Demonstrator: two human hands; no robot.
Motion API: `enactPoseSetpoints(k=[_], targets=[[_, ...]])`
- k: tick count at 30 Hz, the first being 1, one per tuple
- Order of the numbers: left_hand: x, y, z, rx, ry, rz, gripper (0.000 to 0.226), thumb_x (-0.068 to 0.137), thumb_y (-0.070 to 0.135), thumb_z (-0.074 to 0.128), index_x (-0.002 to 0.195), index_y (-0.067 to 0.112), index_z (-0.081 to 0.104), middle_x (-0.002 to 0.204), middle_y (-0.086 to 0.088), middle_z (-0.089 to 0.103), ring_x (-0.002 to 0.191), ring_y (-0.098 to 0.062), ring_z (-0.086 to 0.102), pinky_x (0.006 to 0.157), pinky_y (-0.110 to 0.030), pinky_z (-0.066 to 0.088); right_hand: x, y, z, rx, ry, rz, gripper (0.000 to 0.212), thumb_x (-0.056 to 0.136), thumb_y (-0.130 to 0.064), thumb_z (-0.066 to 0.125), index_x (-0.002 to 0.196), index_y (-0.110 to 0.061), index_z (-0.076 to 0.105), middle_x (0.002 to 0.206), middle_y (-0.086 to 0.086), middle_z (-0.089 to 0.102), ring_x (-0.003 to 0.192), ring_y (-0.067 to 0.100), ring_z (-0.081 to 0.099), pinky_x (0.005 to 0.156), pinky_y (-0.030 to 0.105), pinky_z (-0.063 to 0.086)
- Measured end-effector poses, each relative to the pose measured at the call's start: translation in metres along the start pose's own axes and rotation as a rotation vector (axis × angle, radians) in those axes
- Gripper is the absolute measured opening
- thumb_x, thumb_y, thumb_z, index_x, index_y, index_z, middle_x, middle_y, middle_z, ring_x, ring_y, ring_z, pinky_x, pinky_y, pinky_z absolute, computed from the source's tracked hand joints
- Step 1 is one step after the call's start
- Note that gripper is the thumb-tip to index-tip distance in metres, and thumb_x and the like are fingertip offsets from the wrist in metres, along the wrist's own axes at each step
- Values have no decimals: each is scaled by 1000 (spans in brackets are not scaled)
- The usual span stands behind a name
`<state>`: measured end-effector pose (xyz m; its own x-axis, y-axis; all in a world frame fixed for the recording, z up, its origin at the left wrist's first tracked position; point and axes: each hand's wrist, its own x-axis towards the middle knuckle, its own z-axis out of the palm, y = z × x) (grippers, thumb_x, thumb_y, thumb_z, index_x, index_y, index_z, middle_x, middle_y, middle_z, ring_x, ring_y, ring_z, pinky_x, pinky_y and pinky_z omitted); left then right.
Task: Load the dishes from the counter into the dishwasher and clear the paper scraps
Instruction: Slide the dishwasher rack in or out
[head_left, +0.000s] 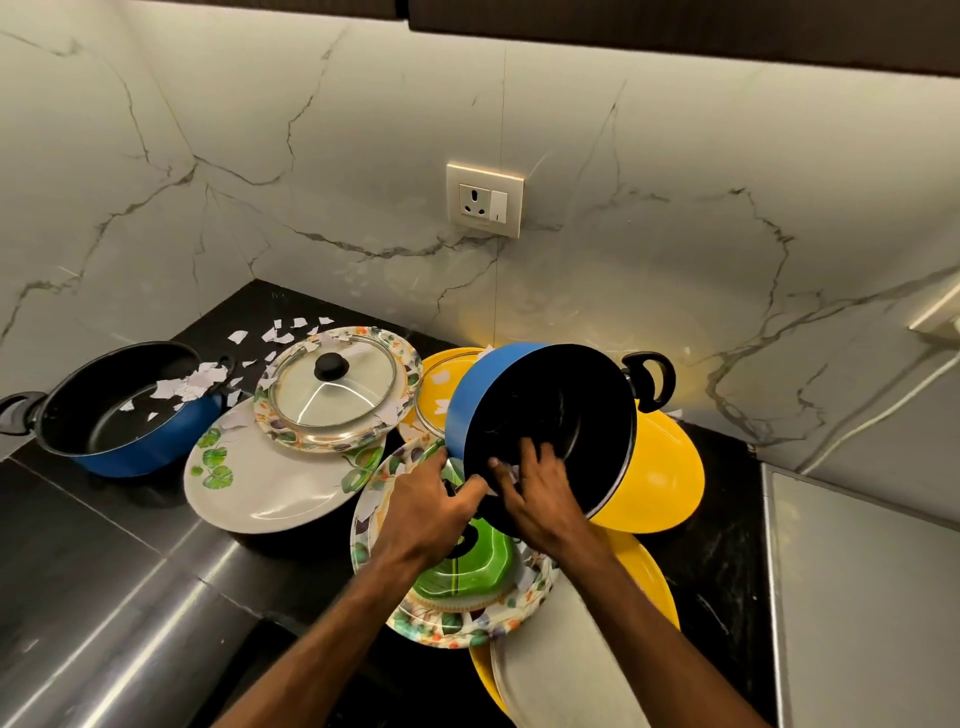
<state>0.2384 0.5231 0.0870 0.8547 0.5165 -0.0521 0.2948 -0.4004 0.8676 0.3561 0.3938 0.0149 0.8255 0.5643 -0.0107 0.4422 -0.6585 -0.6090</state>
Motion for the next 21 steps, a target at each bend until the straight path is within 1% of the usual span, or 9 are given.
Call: enactPoseSetpoints(k=[4,6,8,10,12,15,18,19,21], targets=[[7,1,-1,87,72,55,22,88,41,64,105,27,65,64,-2,65,49,-12,56,52,-40,50,2,-26,7,325,-77,-161,42,108,-48,41,145,-27,46,137,3,49,123,19,53,99,28,43],[10,2,-4,91,94,77,22,90,35,66,110,27,65,64,-3,64,47,-10,51,51,-38,46,6,-36,5,403,-89,-258,27,109,-41,44,131,-29,55,124,-4,59,110,10,58,90,26,47],[11,1,-9,97,119,90,24,90,34,66,113,28,64,64,-4,64,49,-13,54,53,-41,48,11,-39,3,379,-96,-278,11,108,-36,48,113,-30,56,103,-13,60,92,0,57,79,23,47],[14,0,-13,100,152,83,28,88,38,66,115,29,65,67,-1,67,55,-12,61,58,-41,52,19,-38,4,280,-96,-269,17,104,-42,49,108,-27,57,98,-10,59,86,5,57,76,31,50],[19,-3,-20,100,203,70,29,86,42,66,112,30,64,72,6,69,63,-8,64,61,-38,54,25,-32,5,135,-79,-271,26,101,-47,47,105,-24,57,96,-3,59,86,15,56,77,44,50],[29,-6,-33,149,265,62,33,87,47,64,116,31,61,77,11,70,69,-6,67,67,-34,57,23,-26,0,12,-46,-328,27,99,-47,49,110,-25,58,104,-4,59,95,17,53,81,38,47],[34,-8,-46,189,295,55,45,91,46,64,130,26,57,79,7,71,70,-5,67,65,-29,52,16,-24,-10,-103,15,-370,27,99,-51,50,99,-27,62,96,-10,59,93,12,50,83,37,44],[35,-8,-49,193,301,53,47,92,45,65,133,23,56,79,6,71,70,-4,66,64,-27,51,15,-23,-12,-110,39,-364,28,99,-51,48,97,-28,63,95,-12,59,93,11,49,85,38,43],[35,-9,-54,203,311,56,49,93,45,64,134,21,54,78,6,71,68,-7,67,64,-32,55,15,-22,-15,-51,116,-341,28,102,-49,48,101,-28,65,99,-12,59,96,10,48,86,37,44]])
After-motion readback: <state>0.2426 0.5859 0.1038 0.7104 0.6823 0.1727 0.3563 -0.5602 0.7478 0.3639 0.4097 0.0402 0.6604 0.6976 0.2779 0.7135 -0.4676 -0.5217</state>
